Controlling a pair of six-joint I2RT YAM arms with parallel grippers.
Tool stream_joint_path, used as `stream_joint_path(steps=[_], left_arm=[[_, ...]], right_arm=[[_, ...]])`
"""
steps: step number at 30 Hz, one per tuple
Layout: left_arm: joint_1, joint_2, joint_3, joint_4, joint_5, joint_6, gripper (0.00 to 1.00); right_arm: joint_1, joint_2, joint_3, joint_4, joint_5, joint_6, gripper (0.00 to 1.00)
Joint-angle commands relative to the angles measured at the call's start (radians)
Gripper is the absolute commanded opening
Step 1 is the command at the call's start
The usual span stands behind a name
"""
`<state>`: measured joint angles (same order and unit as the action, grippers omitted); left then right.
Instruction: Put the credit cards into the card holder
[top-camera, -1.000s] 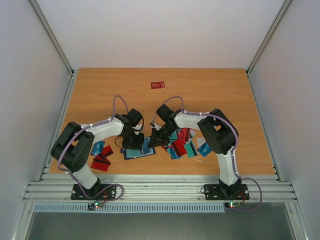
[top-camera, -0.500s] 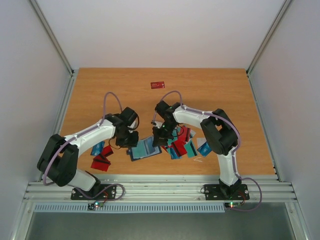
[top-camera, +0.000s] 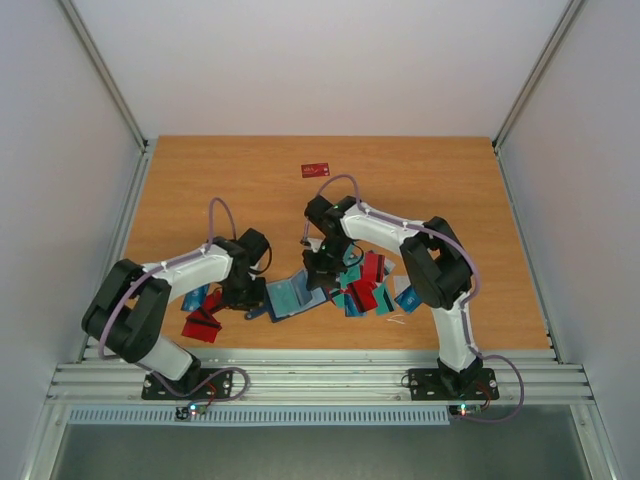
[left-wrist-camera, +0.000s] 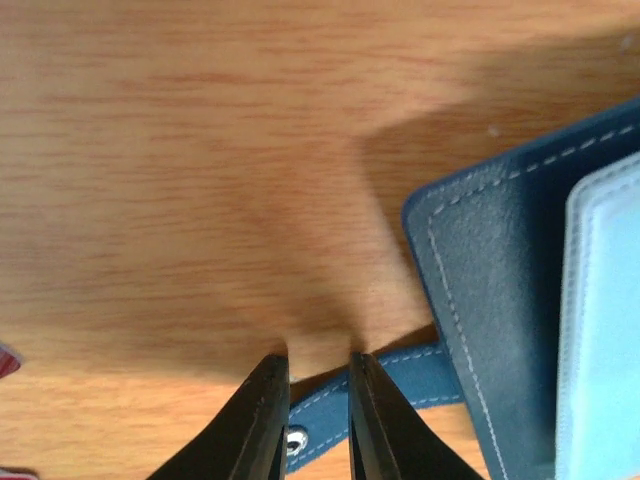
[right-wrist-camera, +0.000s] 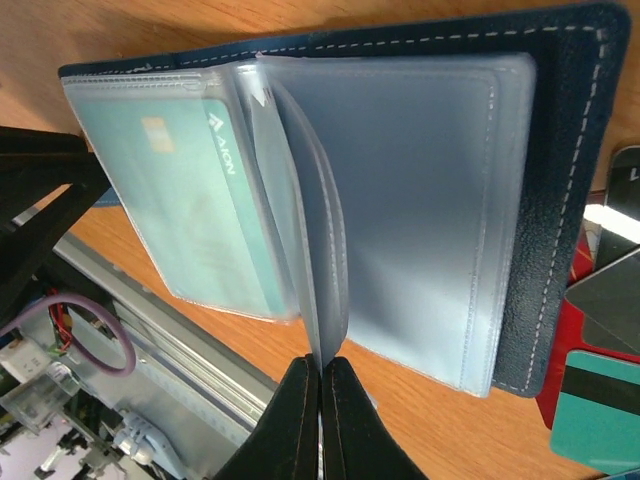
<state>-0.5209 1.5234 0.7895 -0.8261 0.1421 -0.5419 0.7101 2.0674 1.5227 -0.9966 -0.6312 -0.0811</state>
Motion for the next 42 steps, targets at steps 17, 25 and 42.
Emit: stream_joint_path(steps=[17, 25, 42], left_arm=[[0.005, 0.063, -0.019, 0.113, 0.087, 0.011, 0.18], [0.005, 0.057, -0.031, 0.118, 0.099, 0.012, 0.18], [0.005, -0.130, -0.027, 0.038, 0.077, -0.012, 0.18]], right_arm=[[0.144, 0.114, 0.237, -0.174, 0.085, -0.035, 0.17], [0.149, 0.126, 0.231, -0.097, -0.052, 0.006, 0.26], [0.113, 0.053, 0.137, -0.055, 0.003, 0.000, 0.29]])
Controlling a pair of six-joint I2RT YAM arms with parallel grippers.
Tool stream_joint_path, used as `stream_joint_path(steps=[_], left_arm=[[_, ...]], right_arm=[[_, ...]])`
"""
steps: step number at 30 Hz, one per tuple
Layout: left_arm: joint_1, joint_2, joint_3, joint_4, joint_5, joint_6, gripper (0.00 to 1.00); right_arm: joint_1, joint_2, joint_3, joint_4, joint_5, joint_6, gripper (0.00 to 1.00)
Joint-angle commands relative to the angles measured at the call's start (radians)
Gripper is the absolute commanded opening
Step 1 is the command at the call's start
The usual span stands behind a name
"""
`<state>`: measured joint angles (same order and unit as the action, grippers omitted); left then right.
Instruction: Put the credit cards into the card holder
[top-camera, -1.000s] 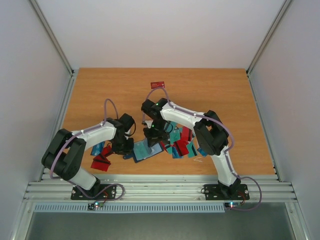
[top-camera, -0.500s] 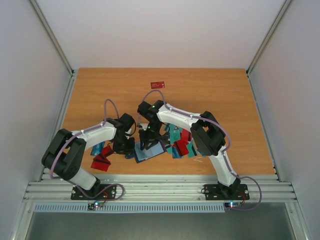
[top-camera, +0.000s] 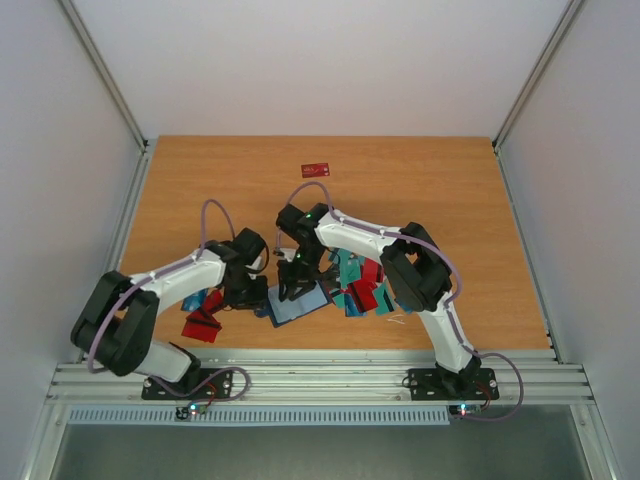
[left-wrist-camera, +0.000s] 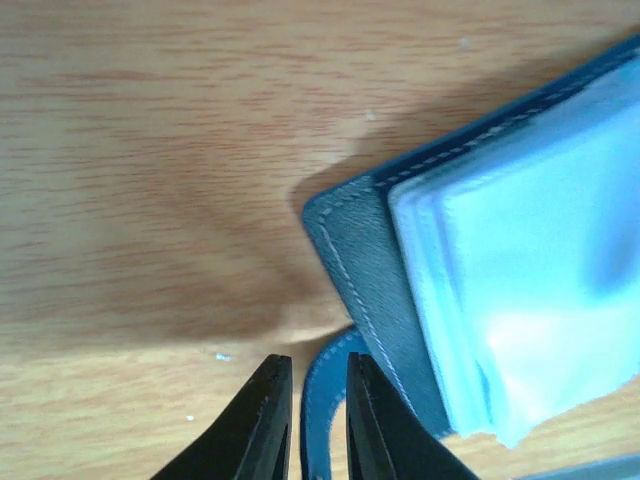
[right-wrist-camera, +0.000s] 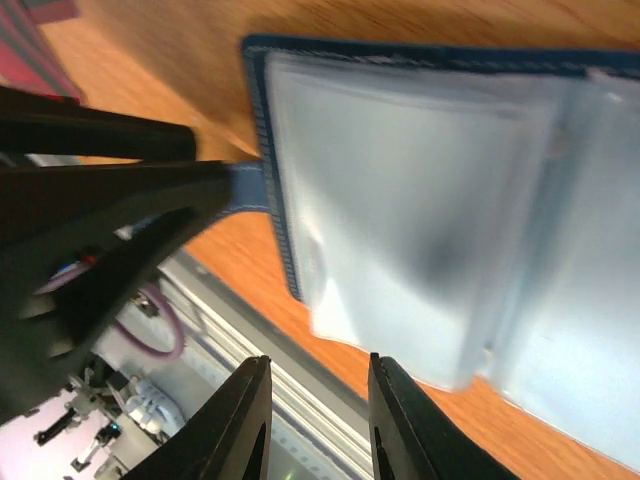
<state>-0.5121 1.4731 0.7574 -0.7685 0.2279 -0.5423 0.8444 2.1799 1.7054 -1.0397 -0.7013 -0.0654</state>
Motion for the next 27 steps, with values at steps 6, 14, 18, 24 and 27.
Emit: stream_joint_path(steps=[6, 14, 18, 24, 27], left_arm=[[-0.007, -0.167, 0.038, -0.048, 0.005, -0.028, 0.19], [-0.101, -0.131, 0.174, 0.012, 0.063, -0.007, 0.21], [-0.169, -0.031, 0.265, 0.082, 0.106, -0.004, 0.23], [-0.268, 0.204, 0.423, 0.173, 0.172, -0.016, 0.27], [-0.299, 0.311, 0.508, 0.189, 0.186, -0.042, 0.27]], right_arm=[[-0.117, -0.188, -0.193, 0.071, 0.060, -0.010, 0.29], [-0.303, -0.411, -0.498, 0.177, 0.079, 0.005, 0.31], [-0.426, -0.525, -0.653, 0.213, 0.090, 0.009, 0.37], [-0.608, -0.644, -0.830, 0.272, 0.032, 0.026, 0.49], [-0.676, -0.667, -0.886, 0.311, -0.018, 0.030, 0.52]])
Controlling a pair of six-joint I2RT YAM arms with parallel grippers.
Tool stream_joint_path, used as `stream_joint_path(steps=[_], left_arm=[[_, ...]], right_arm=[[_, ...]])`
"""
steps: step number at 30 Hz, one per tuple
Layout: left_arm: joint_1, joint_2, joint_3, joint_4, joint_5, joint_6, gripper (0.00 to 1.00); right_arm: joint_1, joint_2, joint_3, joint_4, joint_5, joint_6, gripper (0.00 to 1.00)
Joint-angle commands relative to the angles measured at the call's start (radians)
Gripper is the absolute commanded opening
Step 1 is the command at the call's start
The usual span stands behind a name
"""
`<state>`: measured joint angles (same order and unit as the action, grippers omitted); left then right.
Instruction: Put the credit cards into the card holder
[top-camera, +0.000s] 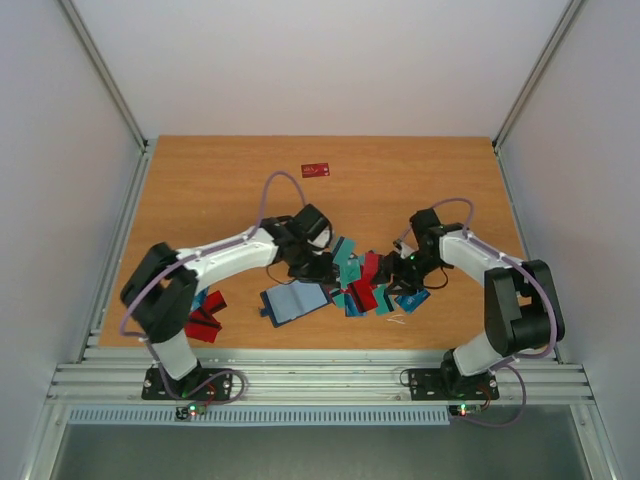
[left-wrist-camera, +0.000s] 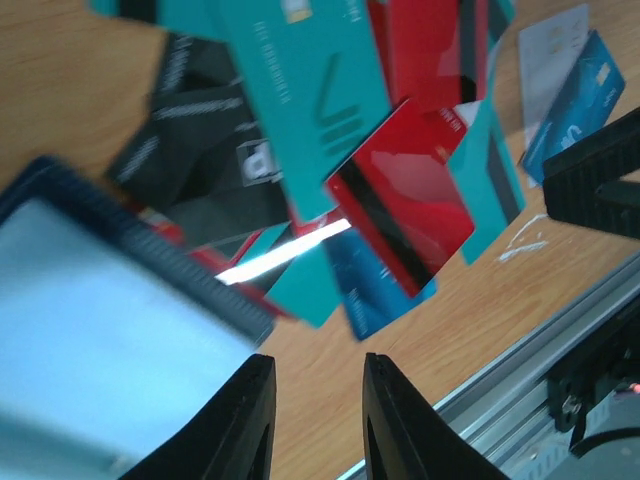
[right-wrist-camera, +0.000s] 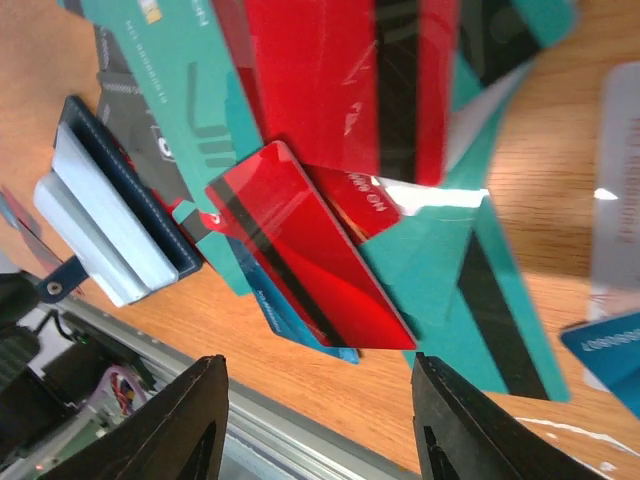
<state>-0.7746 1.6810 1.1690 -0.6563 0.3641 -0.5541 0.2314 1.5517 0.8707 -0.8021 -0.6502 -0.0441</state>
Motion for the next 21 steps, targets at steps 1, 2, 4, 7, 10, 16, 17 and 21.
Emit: stream_joint_path(steps=[1, 2, 4, 7, 10, 16, 17, 21], left_arm=[[-0.044, 0.137, 0.126, 0.082, 0.054, -0.039, 0.27], [-0.051, 0.167, 0.155, 0.079, 0.056, -0.042, 0.26], [-0.063, 0.224, 0.212, 0.074, 0.060, -0.052, 0.25], [-0.077, 0.290, 0.263, 0.064, 0.062, -0.062, 0.19], [-0.088, 0.332, 0.289, 0.054, 0.069, -0.070, 0.15], [-0.098, 0.381, 0.314, 0.037, 0.054, -0.062, 0.12], [-0.098, 0.386, 0.314, 0.035, 0.046, -0.061, 0.12], [-0.098, 0.404, 0.315, 0.030, 0.021, -0.058, 0.10]], right_arm=[[-0.074, -0.041, -0.065, 0.088, -0.082, 0.014, 0.53], [-0.080, -0.039, -0.084, 0.103, -0.093, 0.021, 0.54], [-0.081, -0.030, -0.111, 0.140, -0.111, 0.041, 0.55], [-0.081, -0.011, -0.154, 0.196, -0.147, 0.109, 0.56], [-0.081, 0.009, -0.169, 0.197, -0.149, 0.098, 0.56], [-0.081, 0.012, -0.180, 0.193, -0.138, 0.084, 0.57], [-0.081, 0.011, -0.179, 0.193, -0.138, 0.084, 0.57], [-0.081, 0.010, -0.176, 0.186, -0.142, 0.074, 0.57]])
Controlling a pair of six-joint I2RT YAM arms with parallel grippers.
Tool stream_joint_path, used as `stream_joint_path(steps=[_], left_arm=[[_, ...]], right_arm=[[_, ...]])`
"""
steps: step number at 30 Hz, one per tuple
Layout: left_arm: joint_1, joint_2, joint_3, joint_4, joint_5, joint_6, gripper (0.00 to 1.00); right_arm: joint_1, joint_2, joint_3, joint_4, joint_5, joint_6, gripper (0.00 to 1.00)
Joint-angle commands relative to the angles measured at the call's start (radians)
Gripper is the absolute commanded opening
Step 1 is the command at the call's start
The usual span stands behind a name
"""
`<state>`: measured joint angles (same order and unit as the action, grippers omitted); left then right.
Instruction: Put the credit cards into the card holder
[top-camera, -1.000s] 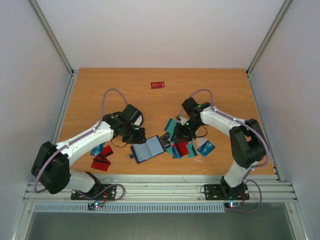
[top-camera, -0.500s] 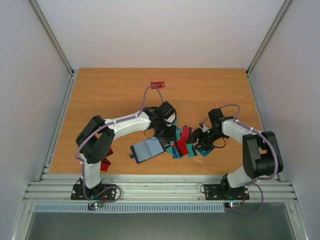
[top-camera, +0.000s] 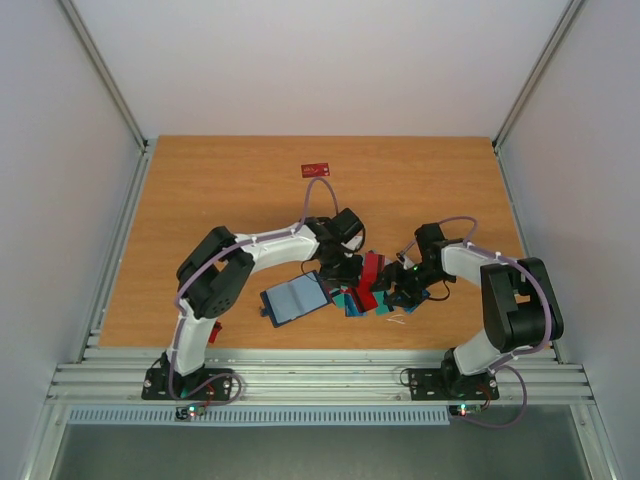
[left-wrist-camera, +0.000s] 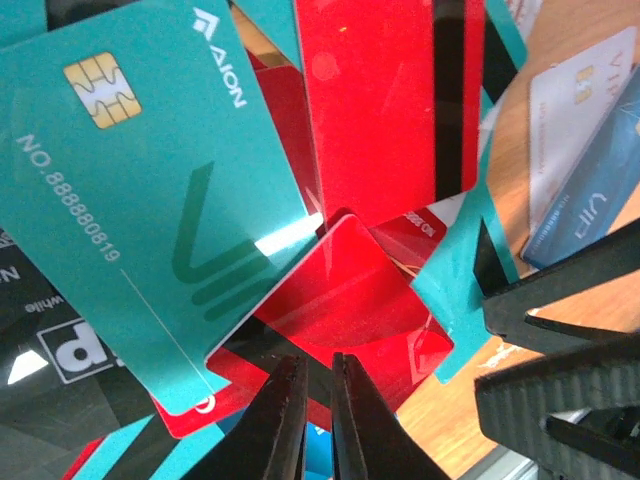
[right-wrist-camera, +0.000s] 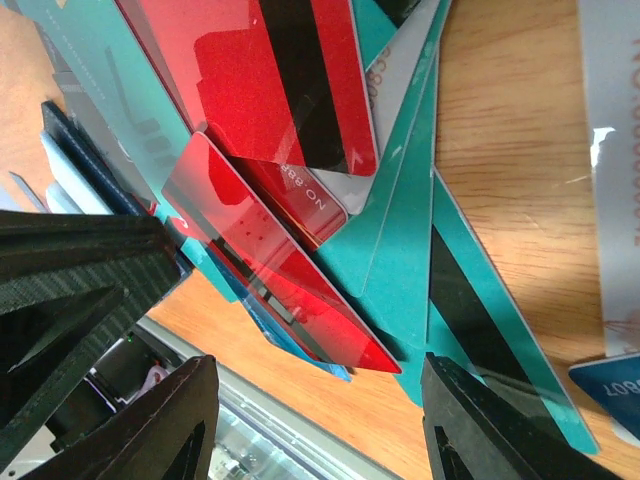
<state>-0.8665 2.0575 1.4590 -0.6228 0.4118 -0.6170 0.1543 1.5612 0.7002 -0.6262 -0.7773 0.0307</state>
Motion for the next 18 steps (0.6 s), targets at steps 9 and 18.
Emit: stream_joint_path(steps=[9, 18], left_arm=[[-0.009, 0.067, -0.012, 0.016, -0.022, 0.018, 0.09], [-0.007, 0.088, -0.040, 0.027, -0.019, 0.044, 0.09]], right_arm=[[-0.004, 0.049, -0.003, 0.016, -0.025, -0.014, 0.57], [-0.002, 0.110, -0.019, 0.035, -0.068, -0.014, 0.57]])
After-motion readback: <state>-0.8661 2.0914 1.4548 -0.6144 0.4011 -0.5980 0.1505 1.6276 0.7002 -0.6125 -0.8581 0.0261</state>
